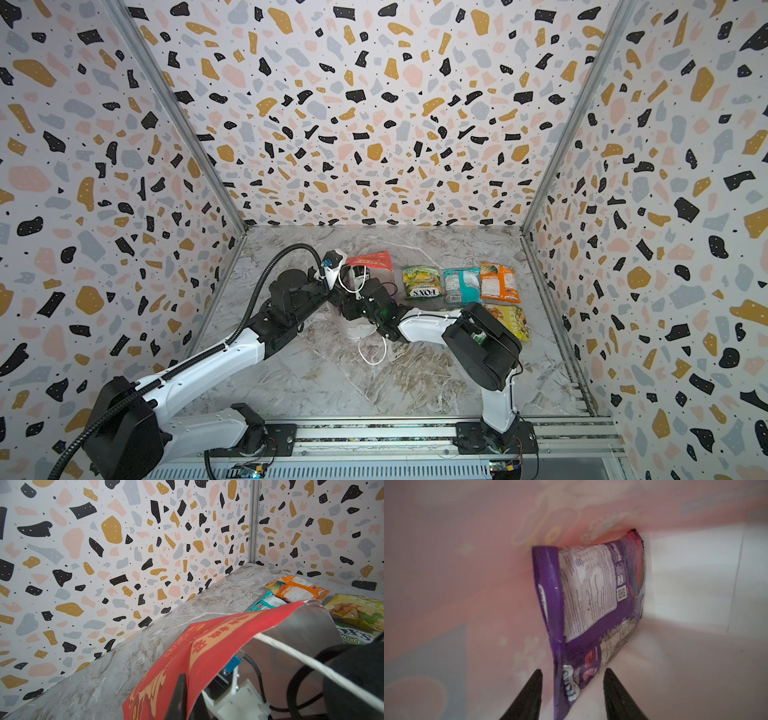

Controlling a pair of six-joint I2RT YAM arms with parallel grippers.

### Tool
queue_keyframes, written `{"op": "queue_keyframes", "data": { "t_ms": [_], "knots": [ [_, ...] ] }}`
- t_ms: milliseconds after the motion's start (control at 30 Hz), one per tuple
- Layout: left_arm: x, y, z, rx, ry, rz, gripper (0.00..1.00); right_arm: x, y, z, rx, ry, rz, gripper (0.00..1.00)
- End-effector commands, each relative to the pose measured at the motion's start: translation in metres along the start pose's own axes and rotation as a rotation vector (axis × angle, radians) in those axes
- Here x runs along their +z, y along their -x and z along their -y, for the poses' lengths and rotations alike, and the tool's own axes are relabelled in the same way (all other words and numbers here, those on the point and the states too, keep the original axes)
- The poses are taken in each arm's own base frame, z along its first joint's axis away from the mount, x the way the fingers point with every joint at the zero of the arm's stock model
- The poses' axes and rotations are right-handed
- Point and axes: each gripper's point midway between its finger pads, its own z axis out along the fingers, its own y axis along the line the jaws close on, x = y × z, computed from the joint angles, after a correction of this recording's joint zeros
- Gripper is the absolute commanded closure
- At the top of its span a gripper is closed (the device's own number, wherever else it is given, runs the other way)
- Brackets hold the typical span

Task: Take the snacks out of the paper bag
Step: Pick up the snack from the paper bag.

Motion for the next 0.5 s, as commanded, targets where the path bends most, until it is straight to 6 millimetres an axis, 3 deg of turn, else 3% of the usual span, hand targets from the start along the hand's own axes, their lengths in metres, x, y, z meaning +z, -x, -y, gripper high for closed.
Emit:
{"op": "queue_keyframes", "data": {
  "t_ms": [0,233,467],
  "knots": [
    [-0.001,0.022,-0.002,-0.002,0.005,0.074,1.0,0.001,0.019,-0.005,0.018,-0.009,0.049,0.51],
    [0.001,0.023,0.0,-0.009,-0.008,0.074,1.0,0.007,0.025,0.001,0.012,-0.05,0.073,0.52],
    [0.001,0.023,0.0,-0.008,-0.008,0.076,1.0,0.011,0.029,0.006,0.014,-0.066,0.093,0.79]
  ]
}}
